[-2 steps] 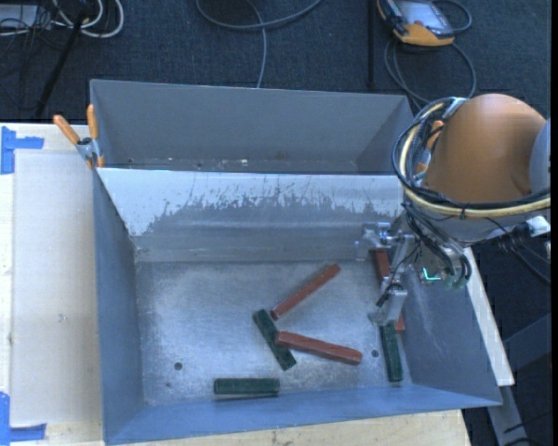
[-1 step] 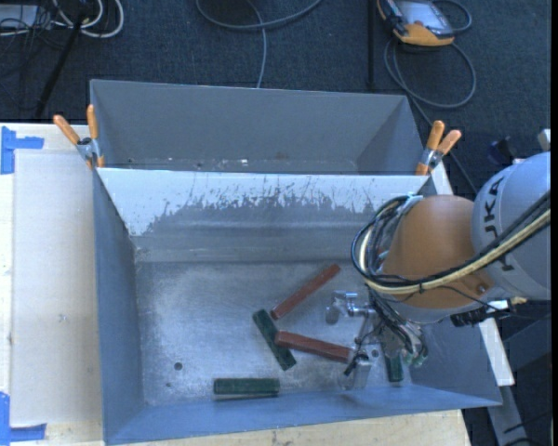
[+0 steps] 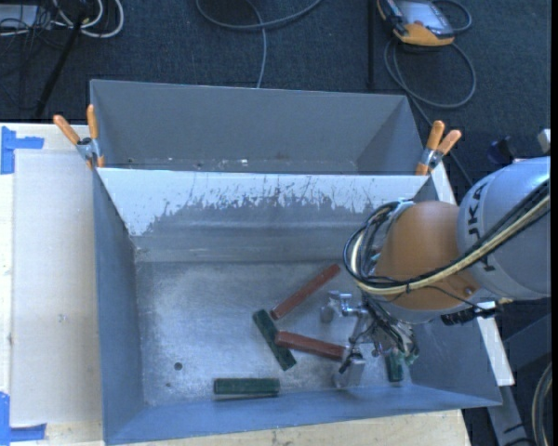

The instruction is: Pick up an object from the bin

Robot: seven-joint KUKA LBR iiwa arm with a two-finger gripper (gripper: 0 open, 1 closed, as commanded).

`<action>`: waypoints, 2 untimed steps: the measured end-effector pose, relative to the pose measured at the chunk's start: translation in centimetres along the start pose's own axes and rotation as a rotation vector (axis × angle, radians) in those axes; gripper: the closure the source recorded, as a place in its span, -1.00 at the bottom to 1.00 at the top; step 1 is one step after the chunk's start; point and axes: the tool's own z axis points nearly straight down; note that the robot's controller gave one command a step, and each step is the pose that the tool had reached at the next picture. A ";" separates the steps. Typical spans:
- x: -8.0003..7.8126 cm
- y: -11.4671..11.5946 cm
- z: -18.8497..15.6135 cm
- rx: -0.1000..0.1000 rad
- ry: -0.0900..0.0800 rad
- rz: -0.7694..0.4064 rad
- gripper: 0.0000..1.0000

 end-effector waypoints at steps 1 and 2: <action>0.0 0.0 -0.2 0.000 -0.002 -0.003 1.00; 0.0 0.1 -0.2 0.000 -0.002 -0.004 -1.00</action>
Offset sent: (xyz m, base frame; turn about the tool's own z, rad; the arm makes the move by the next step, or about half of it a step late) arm 0.0000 0.0000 0.0000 0.0000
